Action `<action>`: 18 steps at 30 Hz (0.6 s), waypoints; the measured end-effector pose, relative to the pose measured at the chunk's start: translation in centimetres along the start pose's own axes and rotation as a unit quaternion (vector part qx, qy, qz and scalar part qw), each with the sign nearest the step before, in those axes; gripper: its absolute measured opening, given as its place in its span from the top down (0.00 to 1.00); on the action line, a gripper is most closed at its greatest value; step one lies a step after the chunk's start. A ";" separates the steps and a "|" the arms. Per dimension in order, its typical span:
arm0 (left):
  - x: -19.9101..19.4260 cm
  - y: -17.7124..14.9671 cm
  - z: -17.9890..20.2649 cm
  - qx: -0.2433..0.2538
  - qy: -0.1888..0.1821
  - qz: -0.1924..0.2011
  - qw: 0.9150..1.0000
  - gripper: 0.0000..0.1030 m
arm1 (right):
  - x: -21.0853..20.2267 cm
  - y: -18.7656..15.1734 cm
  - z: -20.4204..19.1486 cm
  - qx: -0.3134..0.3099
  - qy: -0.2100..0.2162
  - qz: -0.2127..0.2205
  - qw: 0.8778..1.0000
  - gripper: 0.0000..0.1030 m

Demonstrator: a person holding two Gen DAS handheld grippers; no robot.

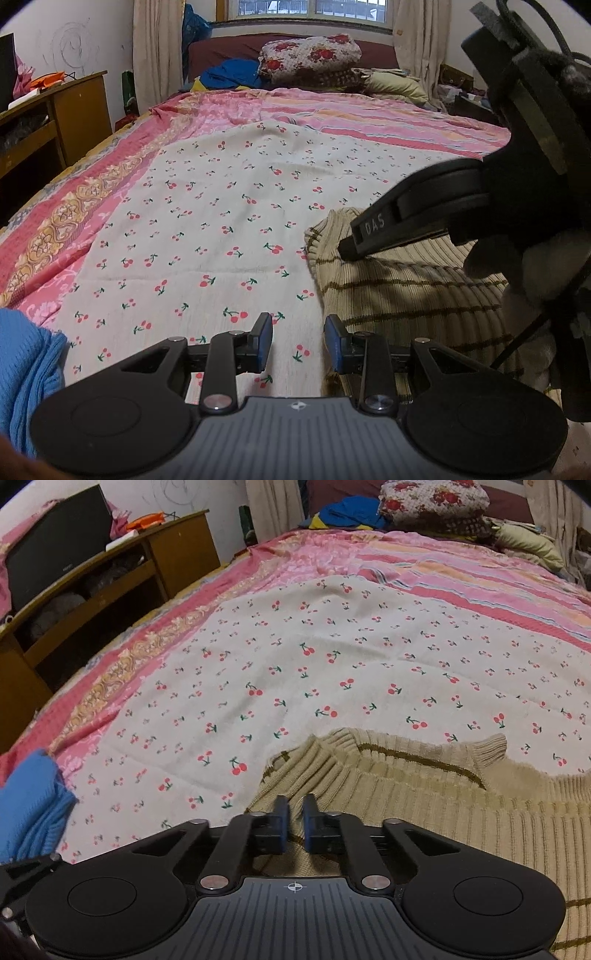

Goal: Fold small clothes
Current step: 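Hold the sweater edge with the right tool while the left tool stays open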

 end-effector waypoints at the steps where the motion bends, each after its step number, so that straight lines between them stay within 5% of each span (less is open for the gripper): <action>1: 0.0 -0.1 0.0 0.001 -0.001 -0.001 1.000 0.63 | -0.1 0.0 -0.1 0.001 0.004 0.002 1.000 0.96; 18: 0.4 -1.2 0.0 0.007 0.007 -0.023 1.000 0.63 | 0.7 0.2 -0.8 0.004 0.021 0.001 1.000 0.96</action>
Point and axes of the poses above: each gripper's, at about its wrist camera, not at the fingertips, and x roughly the way its jaws point, z to its right, y to its top, the point moved 4 cm from there along x, roughly the way its jaws point, and after that the axes turned 7 degrees about y, right-handed, at the moved point
